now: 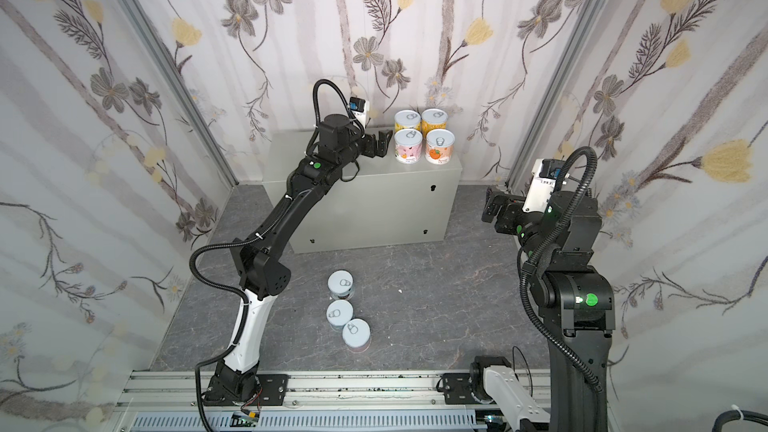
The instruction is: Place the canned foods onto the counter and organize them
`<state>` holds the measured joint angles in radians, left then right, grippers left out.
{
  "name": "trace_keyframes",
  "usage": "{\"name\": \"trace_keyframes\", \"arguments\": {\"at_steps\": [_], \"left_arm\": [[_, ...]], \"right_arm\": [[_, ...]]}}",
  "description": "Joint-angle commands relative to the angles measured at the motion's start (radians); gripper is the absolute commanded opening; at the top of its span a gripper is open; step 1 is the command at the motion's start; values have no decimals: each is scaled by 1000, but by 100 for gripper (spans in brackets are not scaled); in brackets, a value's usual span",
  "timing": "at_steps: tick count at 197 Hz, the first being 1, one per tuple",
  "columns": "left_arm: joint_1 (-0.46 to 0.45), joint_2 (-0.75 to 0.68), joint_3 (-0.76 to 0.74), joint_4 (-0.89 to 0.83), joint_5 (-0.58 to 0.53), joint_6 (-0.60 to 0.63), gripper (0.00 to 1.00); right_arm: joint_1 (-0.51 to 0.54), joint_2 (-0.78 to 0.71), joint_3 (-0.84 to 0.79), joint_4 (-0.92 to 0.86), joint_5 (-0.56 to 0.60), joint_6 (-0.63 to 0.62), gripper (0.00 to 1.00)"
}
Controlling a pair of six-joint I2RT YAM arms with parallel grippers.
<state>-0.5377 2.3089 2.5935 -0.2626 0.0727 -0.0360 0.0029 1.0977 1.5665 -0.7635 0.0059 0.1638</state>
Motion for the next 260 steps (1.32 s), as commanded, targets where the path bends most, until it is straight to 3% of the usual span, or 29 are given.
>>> {"name": "trace_keyframes", "arguments": {"at_steps": [1, 83, 122, 206, 260], "left_arm": [[4, 5, 48, -11, 18, -20, 100], [7, -32, 156, -194, 46, -110, 100], [9, -62, 161, -260, 88, -252, 100], [-7, -31, 163, -174, 234, -483, 100], [-5, -7, 163, -146, 290, -529, 100]], "right_arm": [[0, 2, -2, 28, -15, 0, 100], [2, 13, -2, 31, -48, 15, 100], [6, 18, -3, 33, -63, 24, 100], [23, 9, -14, 34, -64, 26, 100], [23, 1, -19, 36, -62, 26, 100]]}}
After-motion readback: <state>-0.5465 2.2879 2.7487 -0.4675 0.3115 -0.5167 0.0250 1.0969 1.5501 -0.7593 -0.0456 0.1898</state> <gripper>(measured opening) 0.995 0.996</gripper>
